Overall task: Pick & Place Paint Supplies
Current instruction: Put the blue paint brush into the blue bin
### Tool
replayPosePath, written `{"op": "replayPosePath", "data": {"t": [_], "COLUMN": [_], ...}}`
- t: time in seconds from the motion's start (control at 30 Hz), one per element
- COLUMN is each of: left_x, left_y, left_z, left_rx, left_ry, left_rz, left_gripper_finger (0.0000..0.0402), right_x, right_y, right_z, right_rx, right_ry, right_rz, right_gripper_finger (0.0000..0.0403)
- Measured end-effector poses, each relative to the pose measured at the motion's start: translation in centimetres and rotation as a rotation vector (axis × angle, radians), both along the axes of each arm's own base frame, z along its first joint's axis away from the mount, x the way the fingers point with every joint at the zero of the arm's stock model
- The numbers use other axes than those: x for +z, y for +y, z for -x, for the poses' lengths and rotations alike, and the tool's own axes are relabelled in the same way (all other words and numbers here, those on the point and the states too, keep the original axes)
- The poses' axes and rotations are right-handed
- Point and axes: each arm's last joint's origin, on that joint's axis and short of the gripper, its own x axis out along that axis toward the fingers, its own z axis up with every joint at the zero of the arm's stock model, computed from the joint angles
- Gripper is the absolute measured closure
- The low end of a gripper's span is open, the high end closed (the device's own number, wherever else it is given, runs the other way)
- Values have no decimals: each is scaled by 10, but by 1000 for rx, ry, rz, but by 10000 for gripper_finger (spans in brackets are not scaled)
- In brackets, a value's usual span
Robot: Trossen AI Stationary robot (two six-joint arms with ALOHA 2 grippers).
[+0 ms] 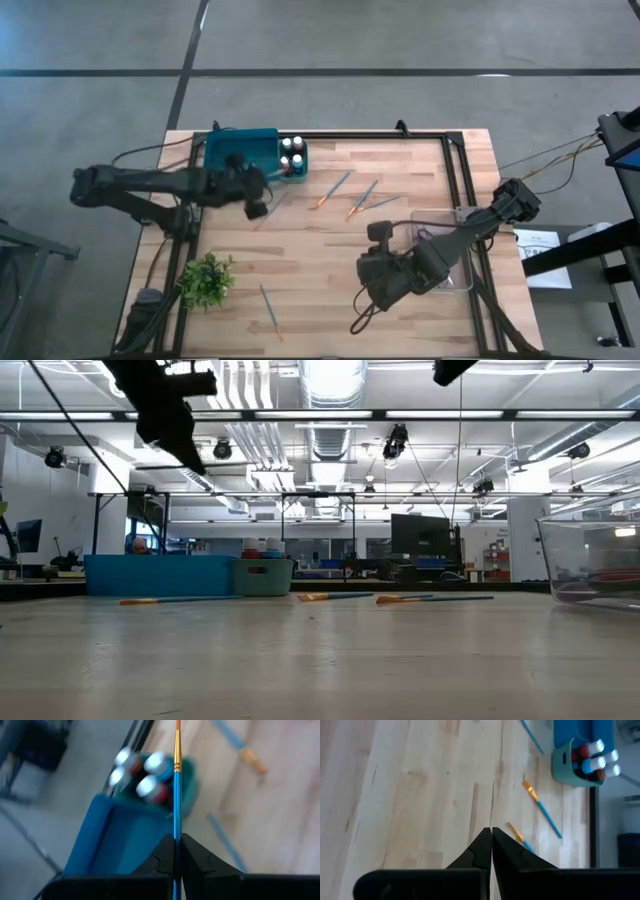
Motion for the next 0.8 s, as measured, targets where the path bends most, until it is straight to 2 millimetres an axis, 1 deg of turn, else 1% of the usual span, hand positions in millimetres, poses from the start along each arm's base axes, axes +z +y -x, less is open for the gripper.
{"op": "replayPosePath", "data": {"t": [0.17, 0.27, 0.37, 0.47, 0.57, 0.7, 0.8], "left_x": [0, 0, -1, -3, -12, -36, -54], "left_y": [40, 60, 74, 84, 91, 101, 110], "left_z": [15, 22, 28, 33, 32, 28, 29], "left_rx": [149, 218, 247, 257, 265, 240, 282], "left_ry": [48, 57, 76, 82, 67, 93, 135], "left_rz": [42, 64, 82, 108, 103, 79, 61], "left_gripper_finger": [389, 389, 389, 389, 389, 389, 389], "right_x": [2, 4, 5, 5, 5, 6, 8], "right_y": [2, 4, 5, 5, 5, 8, 12], "right_z": [-3, -4, -5, -5, -5, -6, -7], "right_rx": [5, 15, 22, 21, 16, 17, 33], "right_ry": [-64, -93, -108, -108, -114, -149, -182], "right_rz": [42, 74, 83, 83, 78, 80, 100], "right_gripper_finger": [394, 394, 394, 394, 394, 394, 394]}}
